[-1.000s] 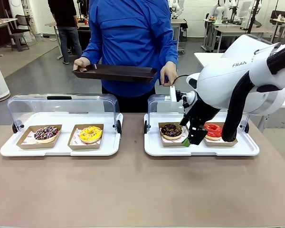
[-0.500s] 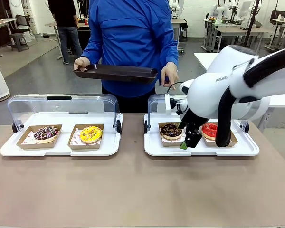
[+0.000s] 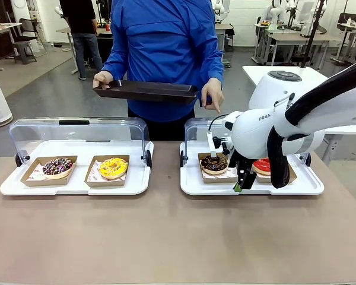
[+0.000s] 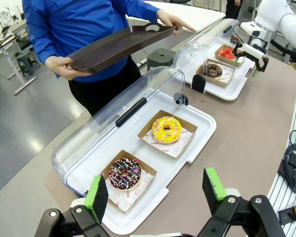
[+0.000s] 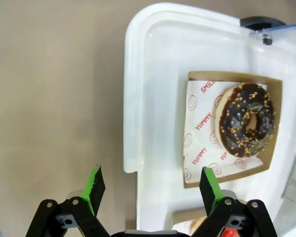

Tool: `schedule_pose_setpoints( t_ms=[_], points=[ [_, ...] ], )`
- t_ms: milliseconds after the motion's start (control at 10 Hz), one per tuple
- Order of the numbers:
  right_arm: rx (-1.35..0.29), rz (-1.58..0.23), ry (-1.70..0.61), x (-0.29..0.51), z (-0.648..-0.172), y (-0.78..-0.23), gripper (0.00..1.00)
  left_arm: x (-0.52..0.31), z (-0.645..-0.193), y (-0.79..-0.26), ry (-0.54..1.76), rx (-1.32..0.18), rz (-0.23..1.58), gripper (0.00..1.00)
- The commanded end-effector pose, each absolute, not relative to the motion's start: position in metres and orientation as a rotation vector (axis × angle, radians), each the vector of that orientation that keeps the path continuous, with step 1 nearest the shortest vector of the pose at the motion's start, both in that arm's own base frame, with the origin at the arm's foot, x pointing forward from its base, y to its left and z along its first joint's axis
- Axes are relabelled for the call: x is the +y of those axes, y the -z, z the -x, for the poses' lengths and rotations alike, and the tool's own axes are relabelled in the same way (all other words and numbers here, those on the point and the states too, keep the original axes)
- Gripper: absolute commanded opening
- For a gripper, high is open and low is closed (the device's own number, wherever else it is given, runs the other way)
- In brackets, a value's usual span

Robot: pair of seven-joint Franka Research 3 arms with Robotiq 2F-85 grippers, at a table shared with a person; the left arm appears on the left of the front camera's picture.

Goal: Provide the desired donut to the person.
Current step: Pick up and lift the Paper togo box containing the Donut pointed at by the person.

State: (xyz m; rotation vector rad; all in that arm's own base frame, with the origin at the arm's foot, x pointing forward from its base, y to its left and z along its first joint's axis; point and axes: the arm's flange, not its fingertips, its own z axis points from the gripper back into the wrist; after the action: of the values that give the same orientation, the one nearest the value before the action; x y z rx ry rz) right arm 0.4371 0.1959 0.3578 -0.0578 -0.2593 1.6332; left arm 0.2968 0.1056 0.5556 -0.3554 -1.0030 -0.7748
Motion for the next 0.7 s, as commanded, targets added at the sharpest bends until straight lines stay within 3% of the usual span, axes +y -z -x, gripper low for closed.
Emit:
schedule_pose_setpoints(
  t_ms=[0,500,600],
  points=[
    [-0.273,0.115,-1.642,0.203,-0.448,-0.351,1.00,0.106,-0.296,-0.556,0.773,-1.004,0.366,1.00],
    [-0.250,0.151,-1.647,0.204,-0.460,-0.341,1.00,0.106,-0.296,-0.556,0.773,-1.004,0.366,1.00],
    [-0.260,0.168,-1.644,0.203,-0.462,-0.340,0.42,0.106,-0.296,-0.556,0.773,-1.004,0.366,1.00]
  ],
)
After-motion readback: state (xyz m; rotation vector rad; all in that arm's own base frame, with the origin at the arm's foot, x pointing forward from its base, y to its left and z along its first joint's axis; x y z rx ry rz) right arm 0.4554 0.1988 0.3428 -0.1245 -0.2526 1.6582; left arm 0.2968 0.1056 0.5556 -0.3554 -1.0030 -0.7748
